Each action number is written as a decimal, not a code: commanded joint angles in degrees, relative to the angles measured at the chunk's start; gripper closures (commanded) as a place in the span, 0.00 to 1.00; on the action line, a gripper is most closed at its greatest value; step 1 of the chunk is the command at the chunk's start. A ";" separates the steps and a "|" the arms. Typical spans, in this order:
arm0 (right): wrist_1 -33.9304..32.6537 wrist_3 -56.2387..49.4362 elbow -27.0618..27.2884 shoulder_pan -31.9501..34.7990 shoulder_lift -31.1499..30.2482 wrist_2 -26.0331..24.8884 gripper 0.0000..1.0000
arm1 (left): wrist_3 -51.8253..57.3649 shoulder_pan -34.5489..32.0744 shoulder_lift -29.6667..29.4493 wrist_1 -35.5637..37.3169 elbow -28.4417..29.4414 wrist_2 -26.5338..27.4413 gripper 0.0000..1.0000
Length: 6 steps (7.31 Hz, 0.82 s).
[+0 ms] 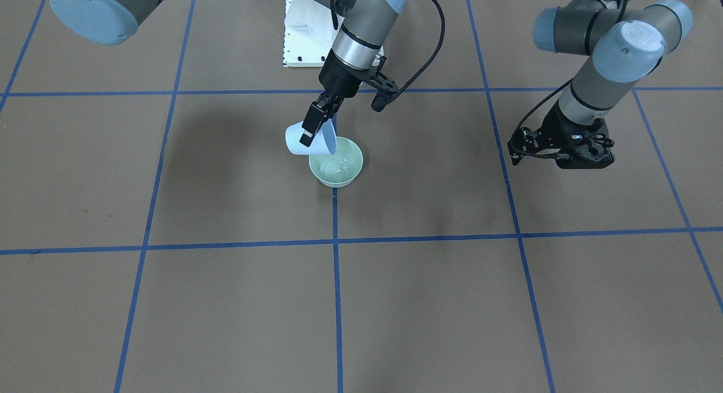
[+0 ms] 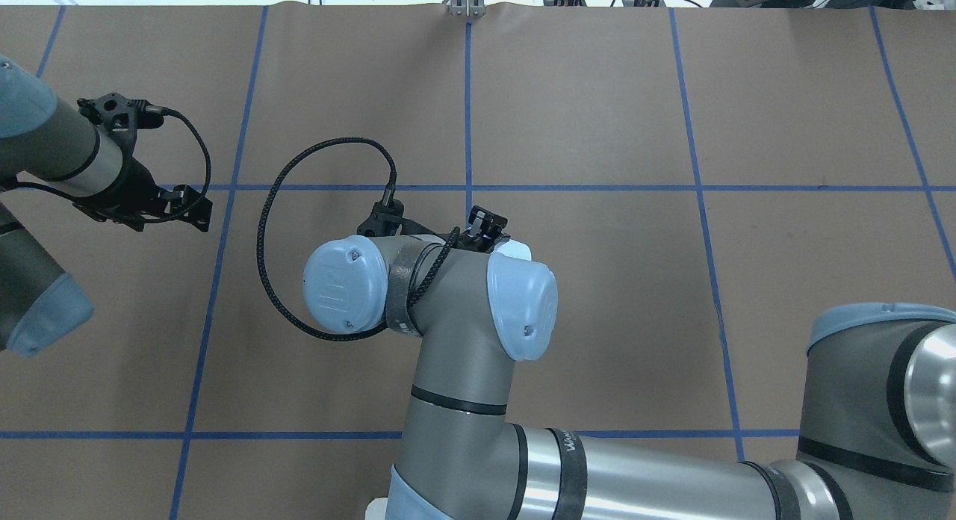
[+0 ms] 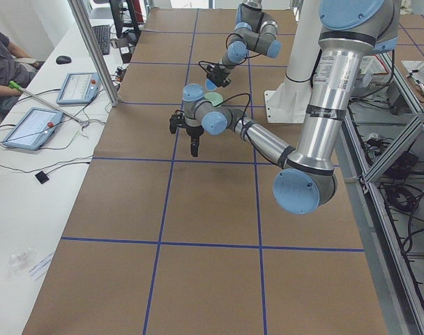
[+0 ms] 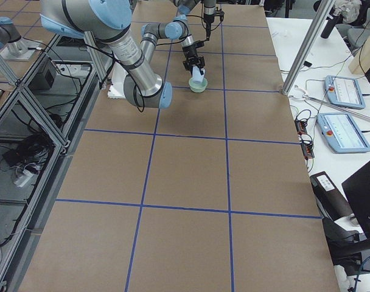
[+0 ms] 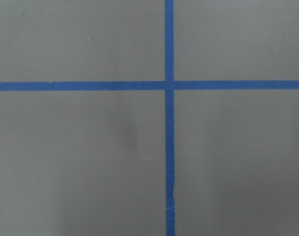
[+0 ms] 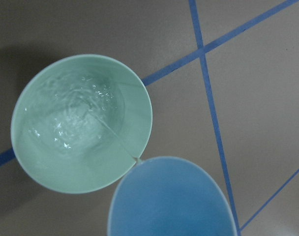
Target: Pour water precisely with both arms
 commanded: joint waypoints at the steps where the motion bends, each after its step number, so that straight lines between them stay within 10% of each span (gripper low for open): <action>1: 7.55 5.89 11.51 0.17 -9.06 0.88 0.70 | 0.00 -0.17 -0.12 0.07 -0.31 0.00 0.00; 6: 24.97 17.50 31.42 9.99 -33.50 10.37 0.70 | 0.00 -1.66 -0.21 0.33 -1.19 -1.49 0.00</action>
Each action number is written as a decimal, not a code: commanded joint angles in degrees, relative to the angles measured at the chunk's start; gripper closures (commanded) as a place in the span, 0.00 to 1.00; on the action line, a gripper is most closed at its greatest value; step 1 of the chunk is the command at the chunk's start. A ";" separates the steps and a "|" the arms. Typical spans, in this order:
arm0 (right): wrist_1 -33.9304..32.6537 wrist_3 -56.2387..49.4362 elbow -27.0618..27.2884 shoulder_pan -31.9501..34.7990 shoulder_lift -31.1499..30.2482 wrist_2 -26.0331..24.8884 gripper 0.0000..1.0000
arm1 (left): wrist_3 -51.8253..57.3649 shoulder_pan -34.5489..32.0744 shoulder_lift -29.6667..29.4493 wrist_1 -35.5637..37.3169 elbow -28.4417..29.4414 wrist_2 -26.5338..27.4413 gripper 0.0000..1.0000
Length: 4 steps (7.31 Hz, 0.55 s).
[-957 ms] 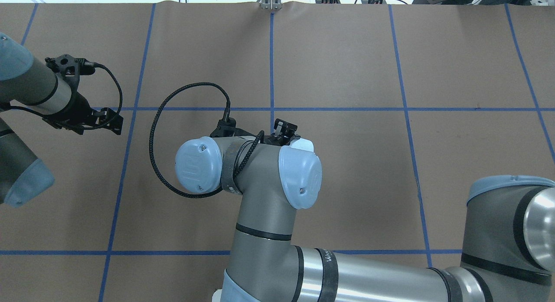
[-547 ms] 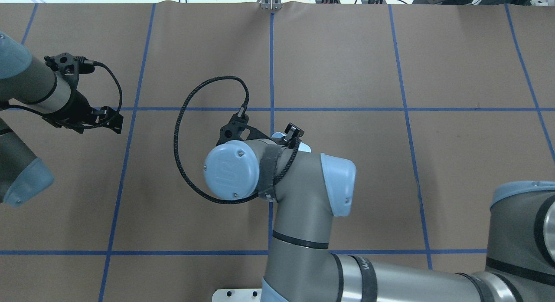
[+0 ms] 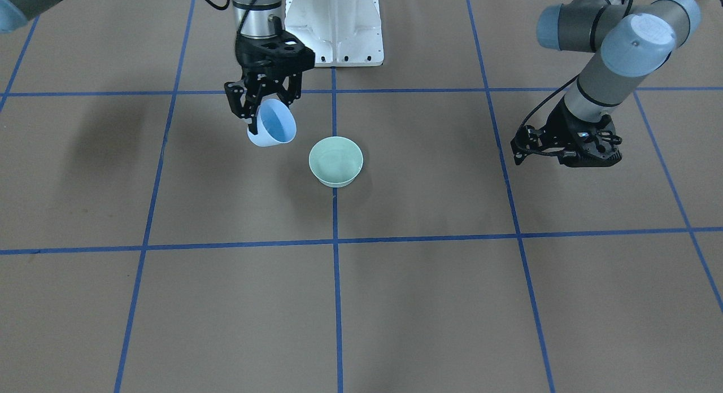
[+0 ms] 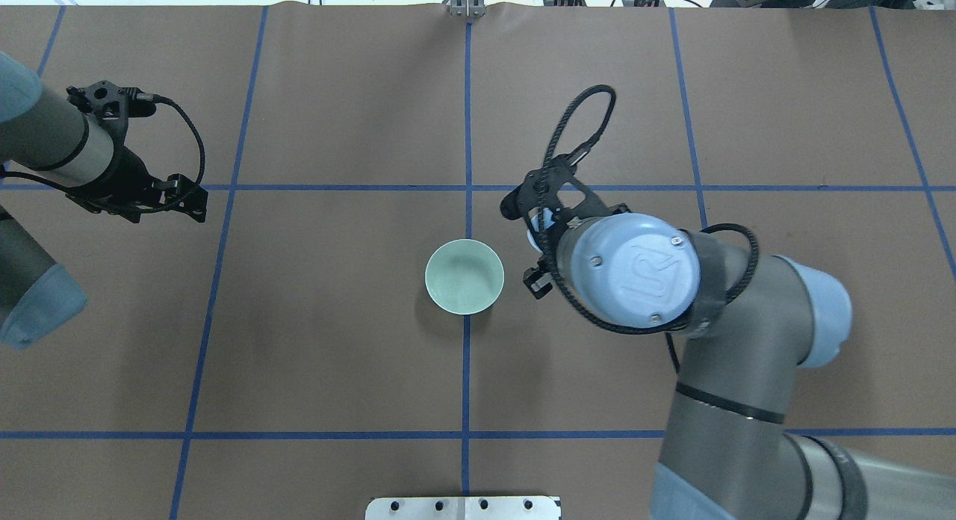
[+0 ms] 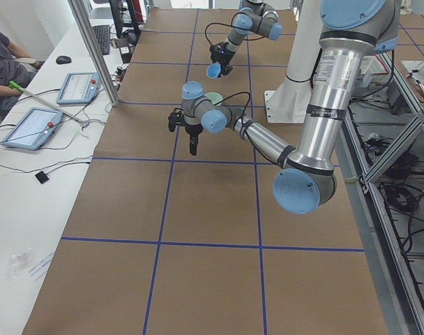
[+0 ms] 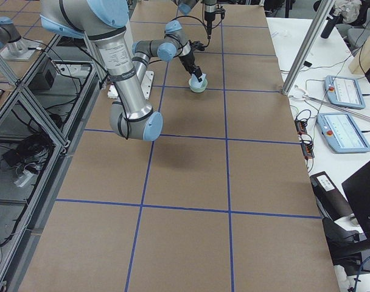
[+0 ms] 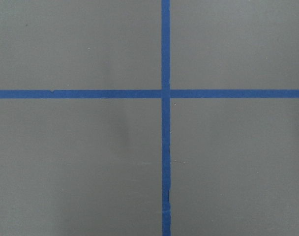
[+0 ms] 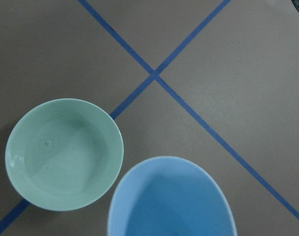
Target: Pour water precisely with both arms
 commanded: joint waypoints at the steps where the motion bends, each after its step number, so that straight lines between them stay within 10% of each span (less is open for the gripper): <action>1: 11.10 1.09 4.95 4.86 -12.24 2.10 0.70 | -0.09 -0.27 0.00 0.27 -0.86 -0.59 0.00; 4: 46.39 1.53 0.76 10.92 -34.20 7.18 0.69 | -0.09 -0.27 0.00 0.28 -0.95 -0.59 0.00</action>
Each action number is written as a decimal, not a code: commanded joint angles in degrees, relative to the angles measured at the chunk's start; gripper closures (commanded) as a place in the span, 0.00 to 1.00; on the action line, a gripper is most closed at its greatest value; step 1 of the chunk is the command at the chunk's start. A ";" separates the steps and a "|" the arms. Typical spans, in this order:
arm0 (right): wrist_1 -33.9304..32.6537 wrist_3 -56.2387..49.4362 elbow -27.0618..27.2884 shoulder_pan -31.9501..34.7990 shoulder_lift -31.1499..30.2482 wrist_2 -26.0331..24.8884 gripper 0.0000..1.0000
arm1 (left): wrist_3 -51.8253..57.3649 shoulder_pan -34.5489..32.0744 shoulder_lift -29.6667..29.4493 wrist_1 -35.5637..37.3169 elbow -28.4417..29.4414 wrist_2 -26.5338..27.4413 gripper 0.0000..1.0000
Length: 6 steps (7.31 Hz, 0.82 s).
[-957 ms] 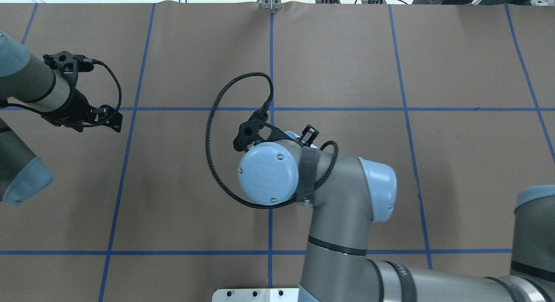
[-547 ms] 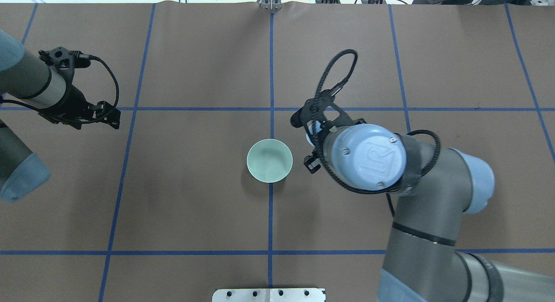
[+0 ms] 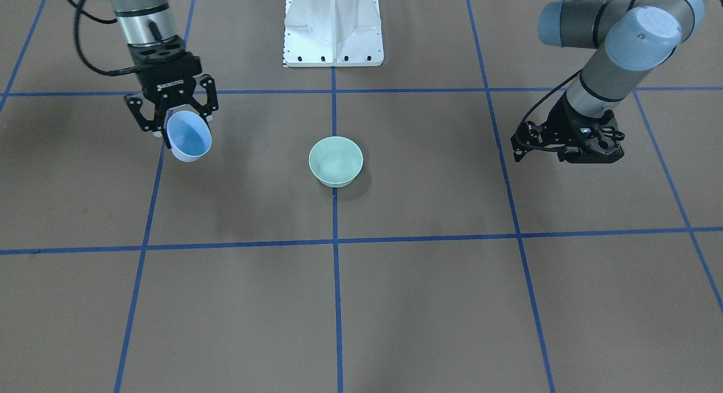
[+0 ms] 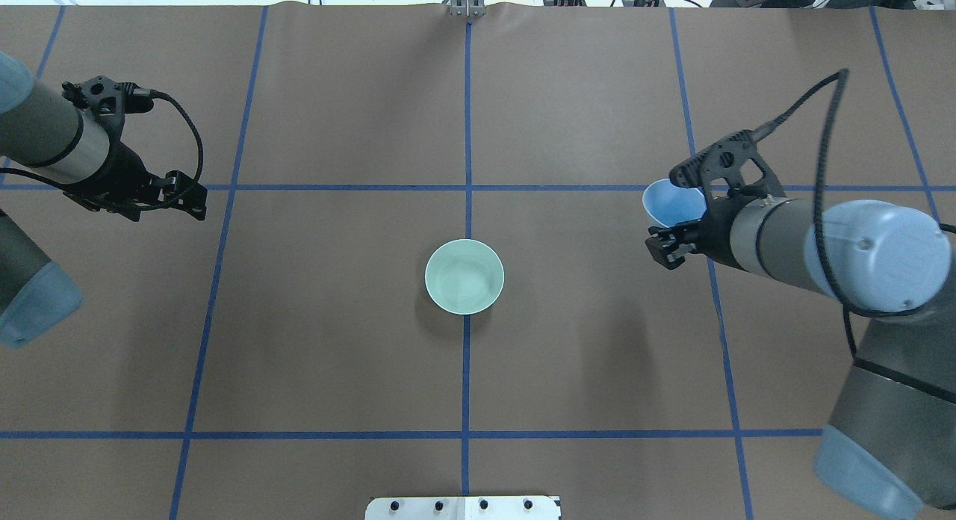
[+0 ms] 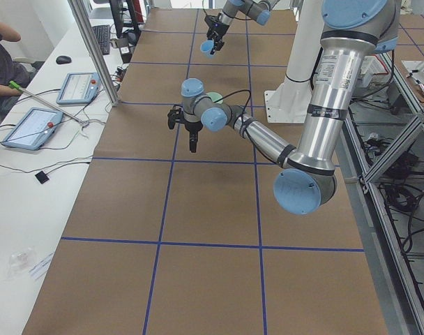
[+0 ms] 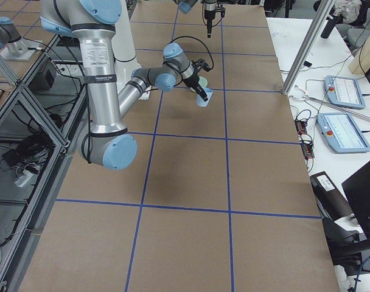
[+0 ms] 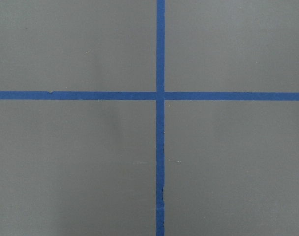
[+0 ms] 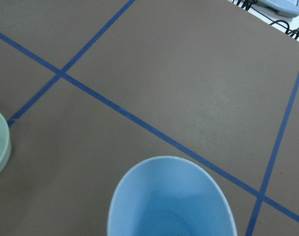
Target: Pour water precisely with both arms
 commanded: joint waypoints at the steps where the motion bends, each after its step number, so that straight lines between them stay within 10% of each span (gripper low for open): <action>1: 29.17 0.97 -8.36 4.59 -13.53 3.79 0.69 | 0.00 0.00 -0.09 0.01 -0.05 -0.01 0.00; 4: 53.29 1.60 -27.19 20.02 -15.24 21.58 0.69 | -0.35 0.08 0.00 0.01 -0.22 -0.01 0.00; 6: 64.32 1.94 -35.97 22.62 -15.24 22.35 0.68 | -0.53 0.09 -0.09 0.01 -0.31 -0.01 0.00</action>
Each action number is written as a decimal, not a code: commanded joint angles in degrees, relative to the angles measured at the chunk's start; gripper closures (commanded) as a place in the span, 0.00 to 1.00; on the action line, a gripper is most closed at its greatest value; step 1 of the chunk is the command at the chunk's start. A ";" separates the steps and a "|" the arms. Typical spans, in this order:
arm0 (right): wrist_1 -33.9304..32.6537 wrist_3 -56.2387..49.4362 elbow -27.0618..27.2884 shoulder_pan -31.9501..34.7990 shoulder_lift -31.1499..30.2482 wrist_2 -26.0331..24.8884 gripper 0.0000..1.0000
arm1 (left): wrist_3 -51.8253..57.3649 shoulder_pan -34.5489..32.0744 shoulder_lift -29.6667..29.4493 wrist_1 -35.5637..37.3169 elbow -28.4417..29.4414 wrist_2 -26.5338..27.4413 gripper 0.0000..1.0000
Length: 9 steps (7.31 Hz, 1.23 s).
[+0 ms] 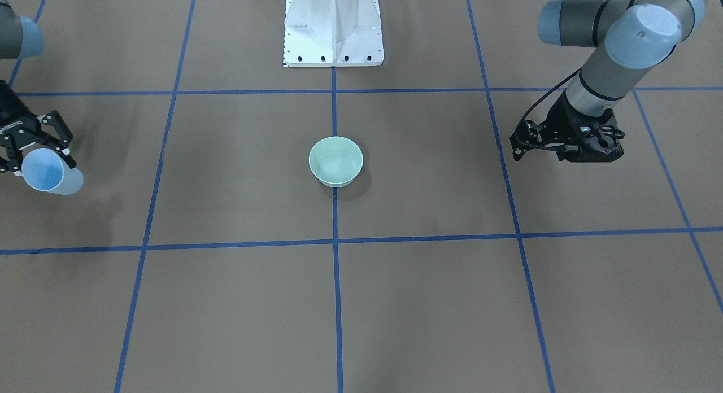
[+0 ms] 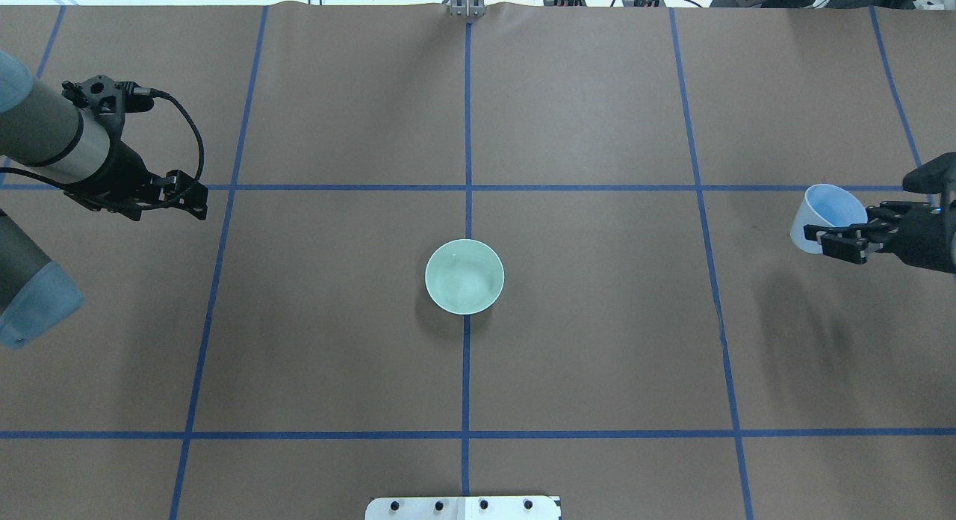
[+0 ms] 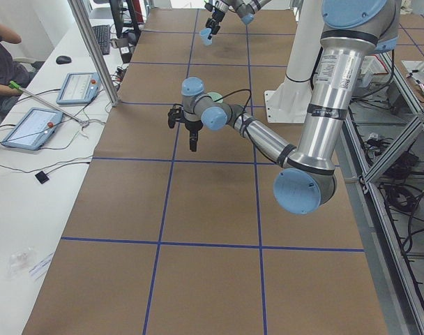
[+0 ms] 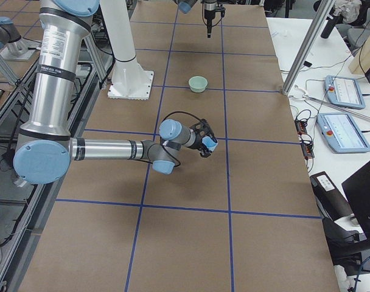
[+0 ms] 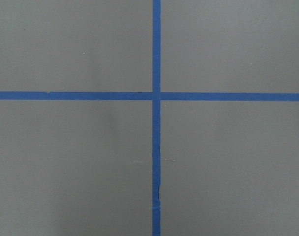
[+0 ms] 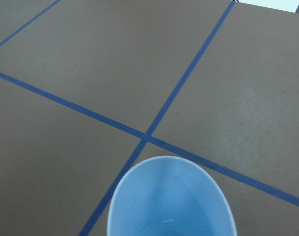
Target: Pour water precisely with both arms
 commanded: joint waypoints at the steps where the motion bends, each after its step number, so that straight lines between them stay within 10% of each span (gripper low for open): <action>1: 10.72 0.42 -8.61 2.08 0.37 0.92 0.67 | -0.09 0.01 -0.02 0.00 -0.22 0.00 0.00; 9: 20.15 -1.68 -14.25 -3.63 1.96 -4.43 0.62 | -0.35 0.01 0.42 0.44 -1.72 0.00 0.00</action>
